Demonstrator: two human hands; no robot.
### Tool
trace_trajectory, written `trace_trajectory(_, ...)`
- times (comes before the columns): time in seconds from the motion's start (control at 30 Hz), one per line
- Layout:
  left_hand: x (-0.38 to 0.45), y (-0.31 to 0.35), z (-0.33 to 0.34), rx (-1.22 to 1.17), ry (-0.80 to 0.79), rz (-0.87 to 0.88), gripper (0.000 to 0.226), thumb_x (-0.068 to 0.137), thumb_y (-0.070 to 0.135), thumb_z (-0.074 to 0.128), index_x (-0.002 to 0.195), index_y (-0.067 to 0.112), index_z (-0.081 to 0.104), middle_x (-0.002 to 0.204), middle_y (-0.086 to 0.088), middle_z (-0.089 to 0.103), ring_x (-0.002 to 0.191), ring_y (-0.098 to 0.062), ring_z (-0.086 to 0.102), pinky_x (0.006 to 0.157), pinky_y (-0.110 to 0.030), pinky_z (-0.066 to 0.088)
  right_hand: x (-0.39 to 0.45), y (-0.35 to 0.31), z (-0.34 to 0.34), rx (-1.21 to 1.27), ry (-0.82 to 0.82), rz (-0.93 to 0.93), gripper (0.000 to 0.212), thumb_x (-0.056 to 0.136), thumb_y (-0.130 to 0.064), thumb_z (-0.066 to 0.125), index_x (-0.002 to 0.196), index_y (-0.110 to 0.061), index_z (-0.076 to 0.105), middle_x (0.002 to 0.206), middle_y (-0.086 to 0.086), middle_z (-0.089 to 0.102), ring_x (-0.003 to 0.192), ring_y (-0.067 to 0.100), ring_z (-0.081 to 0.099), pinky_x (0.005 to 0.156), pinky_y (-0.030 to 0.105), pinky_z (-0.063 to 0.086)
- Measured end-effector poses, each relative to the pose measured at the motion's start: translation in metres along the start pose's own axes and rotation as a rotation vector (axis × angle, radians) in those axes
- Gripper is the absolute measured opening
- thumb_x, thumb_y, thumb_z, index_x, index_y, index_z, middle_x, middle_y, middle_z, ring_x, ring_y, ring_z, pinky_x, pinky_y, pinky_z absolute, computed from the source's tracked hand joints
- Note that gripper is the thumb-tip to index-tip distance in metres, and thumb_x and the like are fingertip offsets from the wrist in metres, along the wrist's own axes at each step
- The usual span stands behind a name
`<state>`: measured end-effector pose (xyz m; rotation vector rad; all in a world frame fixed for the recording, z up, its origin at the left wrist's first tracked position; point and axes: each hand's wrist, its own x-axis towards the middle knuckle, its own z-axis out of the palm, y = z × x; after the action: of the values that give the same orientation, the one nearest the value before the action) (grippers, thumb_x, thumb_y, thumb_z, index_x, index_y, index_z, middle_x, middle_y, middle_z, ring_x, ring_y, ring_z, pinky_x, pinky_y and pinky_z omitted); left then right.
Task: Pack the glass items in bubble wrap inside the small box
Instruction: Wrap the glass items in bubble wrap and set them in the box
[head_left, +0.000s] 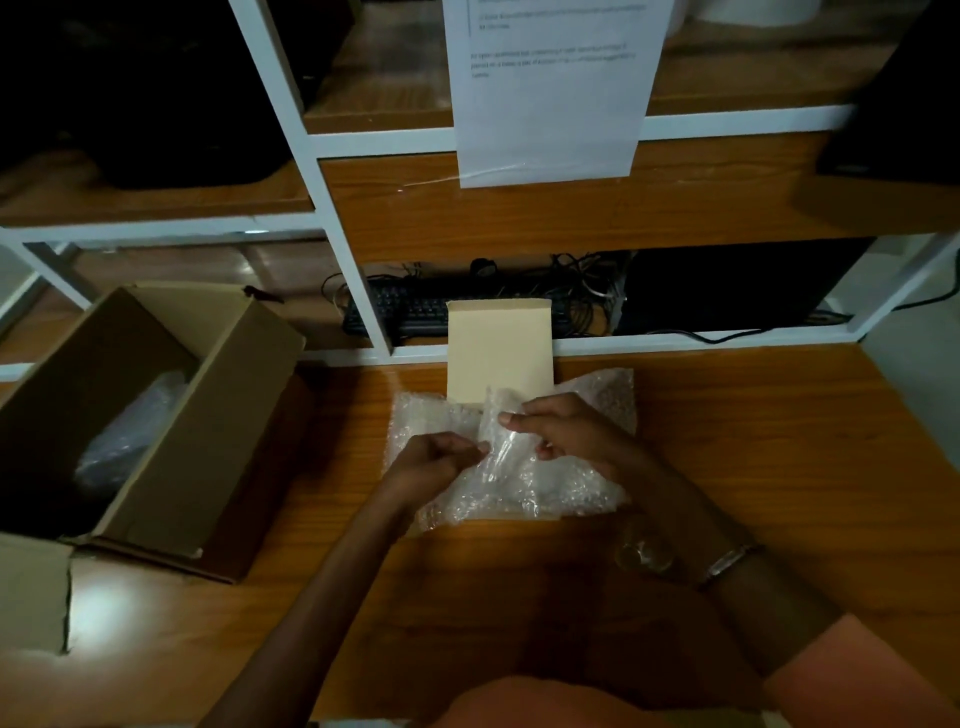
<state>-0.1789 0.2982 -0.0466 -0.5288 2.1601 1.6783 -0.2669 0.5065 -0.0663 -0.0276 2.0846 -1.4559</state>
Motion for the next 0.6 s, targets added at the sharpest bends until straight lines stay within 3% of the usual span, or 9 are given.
trace_trajectory(0.07,0.006,-0.01,0.01,-0.048,0.053,-0.011,0.028,0.104,0.034,0.068,0.129,0.02,0.068,0.119,-0.001,0.071,0.103,-0.014,0.066,0.077,-0.029,0.051,0.013,0.001,0.011,-0.072,0.027,0.026,0.068,0.083,-0.057,0.082,0.123,-0.002,0.073,0.106,0.013,0.077,0.085,0.015,0.072,0.085,0.038,0.065)
trace_trajectory(0.13,0.011,-0.025,0.018,-0.057,0.115,0.014,0.036,0.107,0.031,0.064,0.142,0.027,0.058,0.123,-0.001,0.068,0.105,-0.014,0.066,0.079,-0.03,0.055,0.027,0.0,0.021,-0.132,0.019,0.063,0.069,0.086,-0.059,0.079,0.132,-0.009,0.07,0.111,0.01,0.077,0.088,0.014,0.074,0.079,0.03,0.066)
trace_trajectory(0.23,0.019,-0.048,0.028,0.118,0.255,0.095,0.044,0.107,0.022,0.065,0.15,0.023,0.057,0.145,-0.01,0.064,0.129,-0.027,0.064,0.097,-0.041,0.059,0.047,-0.003,0.037,-0.219,-0.041,0.113,0.071,0.091,-0.057,0.074,0.142,-0.008,0.062,0.104,0.004,0.075,0.088,0.02,0.077,0.078,0.03,0.065)
trace_trajectory(0.33,0.022,-0.06,0.034,0.437,0.295,0.113,0.05,0.105,0.027,0.066,0.152,0.012,0.057,0.151,-0.013,0.062,0.135,-0.031,0.062,0.11,-0.043,0.053,0.062,0.002,0.052,-0.441,-0.074,0.041,0.043,0.096,-0.056,0.069,0.109,-0.015,0.068,0.091,0.005,0.07,0.089,0.027,0.075,0.075,0.036,0.063)
trace_trajectory(0.4,0.02,-0.064,0.038,0.61,0.301,0.158,0.048,0.105,0.034,0.065,0.148,0.013,0.062,0.144,-0.011,0.068,0.127,-0.03,0.068,0.104,-0.041,0.055,0.068,0.012,0.059,-0.543,-0.036,-0.032,0.041,0.096,-0.051,0.069,0.096,-0.01,0.071,0.092,0.008,0.074,0.085,0.025,0.072,0.068,0.031,0.056)
trace_trajectory(0.47,0.019,-0.068,0.039,0.784,0.322,0.238,0.042,0.105,0.032,0.063,0.143,0.015,0.066,0.135,-0.009,0.071,0.116,-0.031,0.071,0.095,-0.043,0.059,0.069,0.022,0.064,-0.504,0.005,-0.121,0.041,0.096,-0.045,0.072,0.107,-0.005,0.078,0.105,0.007,0.079,0.09,0.022,0.072,0.075,0.033,0.057)
trace_trajectory(0.53,0.02,-0.071,0.04,0.931,0.322,0.273,0.039,0.106,0.031,0.062,0.142,0.016,0.066,0.133,-0.008,0.069,0.11,-0.03,0.073,0.088,-0.042,0.061,0.063,0.023,0.062,-0.42,0.003,-0.164,0.039,0.096,-0.036,0.076,0.121,-0.007,0.075,0.116,-0.005,0.072,0.099,0.013,0.067,0.081,0.026,0.05)
trace_trajectory(0.6,0.021,-0.071,0.039,1.019,0.346,0.263,0.039,0.105,0.036,0.064,0.142,0.021,0.066,0.133,-0.004,0.069,0.106,-0.027,0.074,0.083,-0.04,0.063,0.059,0.024,0.055,-0.408,-0.031,-0.173,0.045,0.095,-0.028,0.078,0.135,-0.009,0.068,0.13,0.001,0.069,0.113,0.014,0.063,0.089,0.025,0.048)
